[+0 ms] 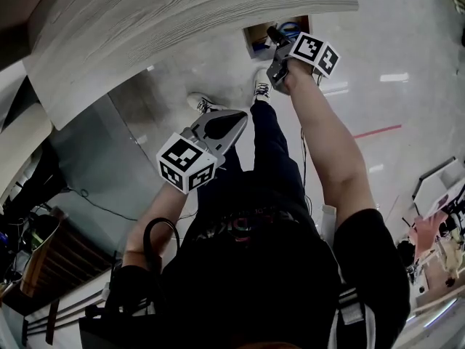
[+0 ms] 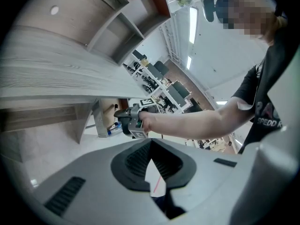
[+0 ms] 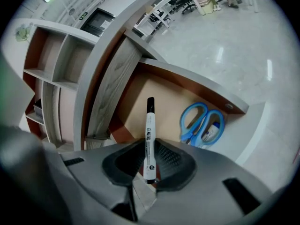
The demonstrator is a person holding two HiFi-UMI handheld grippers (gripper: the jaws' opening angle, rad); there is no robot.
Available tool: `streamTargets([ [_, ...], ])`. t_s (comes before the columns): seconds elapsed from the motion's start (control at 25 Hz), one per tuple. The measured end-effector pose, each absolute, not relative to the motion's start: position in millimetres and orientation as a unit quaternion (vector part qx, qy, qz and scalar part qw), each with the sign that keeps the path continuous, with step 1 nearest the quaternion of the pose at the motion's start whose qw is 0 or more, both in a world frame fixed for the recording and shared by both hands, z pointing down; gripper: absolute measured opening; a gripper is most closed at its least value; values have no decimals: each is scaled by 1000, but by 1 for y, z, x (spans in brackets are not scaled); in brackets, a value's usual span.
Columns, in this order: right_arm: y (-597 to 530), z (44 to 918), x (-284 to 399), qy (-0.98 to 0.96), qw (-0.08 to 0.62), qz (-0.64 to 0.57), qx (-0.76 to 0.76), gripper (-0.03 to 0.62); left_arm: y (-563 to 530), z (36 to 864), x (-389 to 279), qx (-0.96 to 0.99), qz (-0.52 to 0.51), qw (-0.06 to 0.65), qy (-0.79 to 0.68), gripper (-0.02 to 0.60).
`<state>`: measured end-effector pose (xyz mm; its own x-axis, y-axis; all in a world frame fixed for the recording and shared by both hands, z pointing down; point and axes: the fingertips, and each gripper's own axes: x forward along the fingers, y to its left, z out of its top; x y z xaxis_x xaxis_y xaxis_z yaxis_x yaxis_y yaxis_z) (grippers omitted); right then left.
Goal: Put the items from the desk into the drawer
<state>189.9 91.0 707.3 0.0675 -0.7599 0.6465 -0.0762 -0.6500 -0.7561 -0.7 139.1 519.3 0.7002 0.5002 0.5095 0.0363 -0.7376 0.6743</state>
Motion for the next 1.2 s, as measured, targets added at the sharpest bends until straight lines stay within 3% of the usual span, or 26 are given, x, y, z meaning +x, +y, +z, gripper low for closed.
streamTargets([
  [0.76,80,703,197,307,278,-600,-685,101,132,520,-7,867,340,338,138,11],
  [0.96,79,685,197,343,268,-578,-690,22,130,516,-3,874,328,331,135,11],
  [1.2,85,646,195,395,248,-545,-697,18,127,501,5,888,306,316,135,11],
])
